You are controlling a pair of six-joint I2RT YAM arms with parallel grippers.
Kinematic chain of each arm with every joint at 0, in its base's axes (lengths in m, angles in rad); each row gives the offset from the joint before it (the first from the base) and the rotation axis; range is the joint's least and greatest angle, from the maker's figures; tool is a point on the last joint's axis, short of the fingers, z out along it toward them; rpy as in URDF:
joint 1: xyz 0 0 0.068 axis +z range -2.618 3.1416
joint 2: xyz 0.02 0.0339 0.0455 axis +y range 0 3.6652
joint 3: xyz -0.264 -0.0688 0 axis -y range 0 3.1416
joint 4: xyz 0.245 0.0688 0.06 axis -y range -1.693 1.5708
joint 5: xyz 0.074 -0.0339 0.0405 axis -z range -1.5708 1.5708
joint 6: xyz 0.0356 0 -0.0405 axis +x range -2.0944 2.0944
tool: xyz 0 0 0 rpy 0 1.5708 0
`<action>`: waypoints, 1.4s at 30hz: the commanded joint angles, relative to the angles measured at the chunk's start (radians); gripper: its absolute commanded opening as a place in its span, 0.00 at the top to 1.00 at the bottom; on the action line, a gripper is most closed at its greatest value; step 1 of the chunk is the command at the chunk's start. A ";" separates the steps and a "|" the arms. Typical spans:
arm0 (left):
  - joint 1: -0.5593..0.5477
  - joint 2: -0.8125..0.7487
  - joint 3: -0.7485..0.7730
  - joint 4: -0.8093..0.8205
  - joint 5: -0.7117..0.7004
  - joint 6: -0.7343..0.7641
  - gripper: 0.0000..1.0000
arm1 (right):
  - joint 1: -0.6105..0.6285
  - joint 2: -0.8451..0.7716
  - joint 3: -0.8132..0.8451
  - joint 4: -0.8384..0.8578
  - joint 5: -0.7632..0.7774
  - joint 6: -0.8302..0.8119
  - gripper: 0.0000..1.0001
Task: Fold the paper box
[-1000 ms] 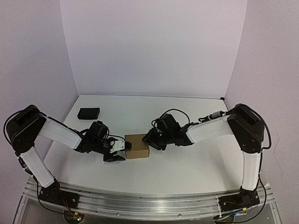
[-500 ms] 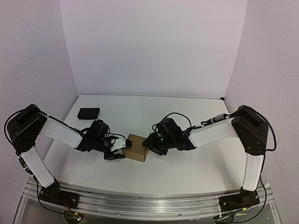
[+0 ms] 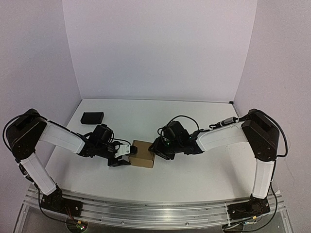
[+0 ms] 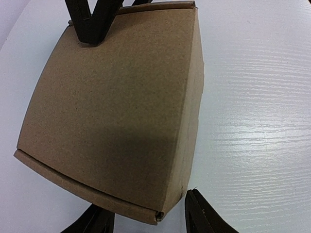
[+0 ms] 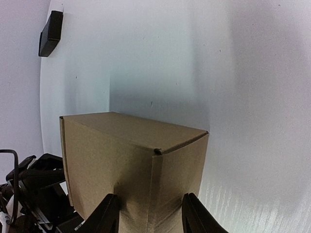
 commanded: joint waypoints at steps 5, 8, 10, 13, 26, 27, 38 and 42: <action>-0.009 -0.066 0.018 0.033 0.059 -0.003 0.50 | -0.005 -0.010 0.029 -0.068 -0.003 -0.066 0.51; -0.010 -0.071 0.016 0.016 0.069 0.001 0.47 | -0.005 -0.005 0.043 -0.077 -0.010 -0.072 0.49; -0.009 -0.073 0.015 0.010 0.072 0.005 0.47 | -0.006 -0.009 0.044 -0.081 -0.008 -0.075 0.48; -0.009 -0.074 0.014 0.007 0.073 0.007 0.47 | -0.005 -0.020 0.045 -0.088 -0.003 -0.085 0.47; 0.061 -0.235 0.009 -0.128 0.148 0.007 0.38 | -0.039 -0.176 0.097 -0.118 -0.052 -0.257 0.14; 0.065 -0.260 0.008 -0.148 0.164 0.009 0.37 | -0.042 -0.198 0.105 -0.138 -0.041 -0.284 0.04; 0.295 -0.432 0.048 -0.187 0.015 -0.624 0.24 | -0.294 -0.579 -0.019 -0.387 0.248 -0.599 0.02; 0.520 -0.528 -0.017 -0.108 -0.027 -0.797 0.21 | -0.539 -0.821 -0.267 -0.369 0.317 -0.666 0.02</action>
